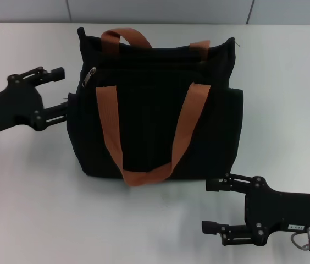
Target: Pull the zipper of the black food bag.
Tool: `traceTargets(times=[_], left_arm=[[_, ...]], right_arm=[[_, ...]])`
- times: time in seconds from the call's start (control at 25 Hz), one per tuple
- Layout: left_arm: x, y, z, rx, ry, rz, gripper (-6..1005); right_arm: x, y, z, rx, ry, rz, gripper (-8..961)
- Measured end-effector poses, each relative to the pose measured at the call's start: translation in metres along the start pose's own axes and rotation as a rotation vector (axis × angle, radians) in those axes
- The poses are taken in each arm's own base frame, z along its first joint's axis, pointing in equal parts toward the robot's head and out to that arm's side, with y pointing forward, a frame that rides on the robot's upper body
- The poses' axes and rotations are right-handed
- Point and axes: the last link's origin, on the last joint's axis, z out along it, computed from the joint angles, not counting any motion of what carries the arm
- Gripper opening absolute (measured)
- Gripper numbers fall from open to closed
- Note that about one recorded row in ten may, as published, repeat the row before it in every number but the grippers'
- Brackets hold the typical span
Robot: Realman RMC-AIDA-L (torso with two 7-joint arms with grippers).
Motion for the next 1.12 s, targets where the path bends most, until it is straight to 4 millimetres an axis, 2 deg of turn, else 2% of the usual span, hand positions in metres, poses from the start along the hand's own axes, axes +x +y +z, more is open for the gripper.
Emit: traceTargets(times=[0.24, 0.44, 0.92, 1.04, 1.12], left_arm=[[0.000, -0.004, 0.014, 0.033, -0.009, 0.081, 738], [0.006, -0.011, 0.015, 0.095, 0.037, 0.132, 667], [0.012, -0.001, 0.009, 0.071, 0.109, 0.157, 389], [0.012, 0.002, 0.007, 0.060, 0.119, 0.160, 235], [0.011, 0.006, 0.005, 0.054, 0.127, 0.153, 152]], right_arm=[[0.000, 0.000, 0.000, -0.001, -0.001, 0.001, 818], [0.000, 0.000, -0.001, -0.002, -0.001, 0.001, 818], [0.000, 0.000, -0.001, -0.001, 0.000, -0.001, 817], [-0.005, 0.002, -0.001, -0.017, -0.036, -0.003, 817], [-0.018, 0.006, -0.002, -0.051, -0.119, -0.012, 817]])
